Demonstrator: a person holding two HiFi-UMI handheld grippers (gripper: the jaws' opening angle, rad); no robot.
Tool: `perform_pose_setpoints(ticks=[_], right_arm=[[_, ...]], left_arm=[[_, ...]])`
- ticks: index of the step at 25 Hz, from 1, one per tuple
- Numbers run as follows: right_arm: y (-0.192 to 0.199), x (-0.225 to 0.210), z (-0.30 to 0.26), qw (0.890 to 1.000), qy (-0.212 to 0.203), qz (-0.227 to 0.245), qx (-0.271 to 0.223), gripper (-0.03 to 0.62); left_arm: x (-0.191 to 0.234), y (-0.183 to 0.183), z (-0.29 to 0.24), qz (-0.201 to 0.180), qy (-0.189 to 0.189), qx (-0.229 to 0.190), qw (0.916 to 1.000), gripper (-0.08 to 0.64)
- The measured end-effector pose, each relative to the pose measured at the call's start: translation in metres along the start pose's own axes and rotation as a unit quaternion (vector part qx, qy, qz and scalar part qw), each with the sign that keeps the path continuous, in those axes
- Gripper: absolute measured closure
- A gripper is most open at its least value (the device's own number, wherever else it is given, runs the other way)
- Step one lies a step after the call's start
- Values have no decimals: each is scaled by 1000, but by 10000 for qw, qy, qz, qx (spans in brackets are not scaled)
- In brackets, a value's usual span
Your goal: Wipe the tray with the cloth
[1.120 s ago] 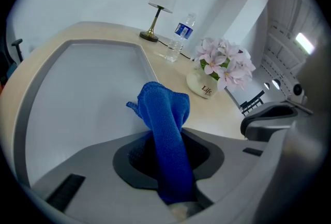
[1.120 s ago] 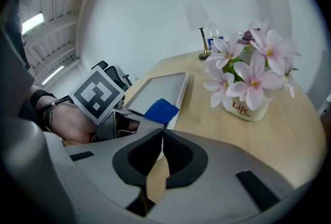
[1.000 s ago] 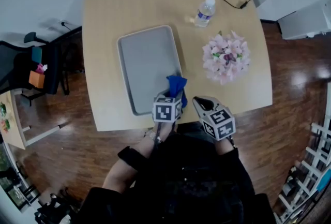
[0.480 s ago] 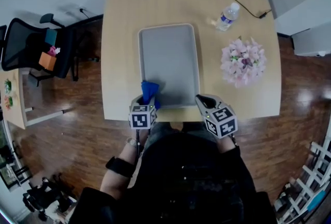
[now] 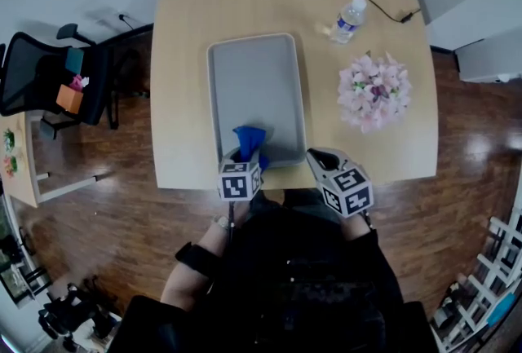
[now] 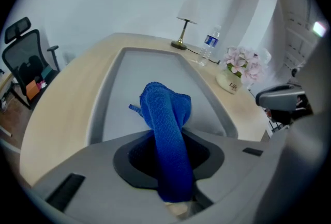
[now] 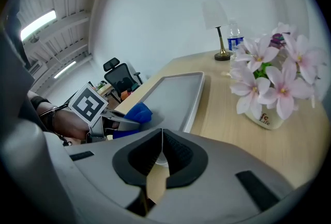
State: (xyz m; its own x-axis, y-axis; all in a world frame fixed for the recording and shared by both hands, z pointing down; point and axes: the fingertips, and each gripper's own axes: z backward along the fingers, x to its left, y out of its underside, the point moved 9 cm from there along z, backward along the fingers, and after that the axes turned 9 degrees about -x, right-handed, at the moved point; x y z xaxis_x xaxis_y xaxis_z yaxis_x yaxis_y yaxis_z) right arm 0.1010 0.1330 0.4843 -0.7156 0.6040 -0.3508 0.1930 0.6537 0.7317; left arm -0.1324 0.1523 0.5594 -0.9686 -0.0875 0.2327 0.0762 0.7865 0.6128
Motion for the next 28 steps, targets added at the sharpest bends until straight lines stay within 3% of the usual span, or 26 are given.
perform_pose_setpoints(ticks=[7, 13, 18, 21, 28], right_arm=[[10, -17, 22, 9997, 209, -101, 17, 577], [13, -27, 33, 9993, 339, -146, -10, 577], [6, -27, 28, 9994, 331, -112, -78, 577], [-6, -21, 20, 9995, 274, -30, -166, 577], [-26, 3, -7, 9994, 31, 150, -315, 577]], left_arm=[[-84, -4, -34, -310, 917, 200, 9951, 445], [-116, -9, -48, -171, 1257, 327, 9914, 445], [-111, -12, -48, -210, 1430, 419, 9886, 445], [-96, -27, -33, -279, 1534, 263, 9874, 446], [-15, -43, 24, -223, 1261, -64, 9917, 449]])
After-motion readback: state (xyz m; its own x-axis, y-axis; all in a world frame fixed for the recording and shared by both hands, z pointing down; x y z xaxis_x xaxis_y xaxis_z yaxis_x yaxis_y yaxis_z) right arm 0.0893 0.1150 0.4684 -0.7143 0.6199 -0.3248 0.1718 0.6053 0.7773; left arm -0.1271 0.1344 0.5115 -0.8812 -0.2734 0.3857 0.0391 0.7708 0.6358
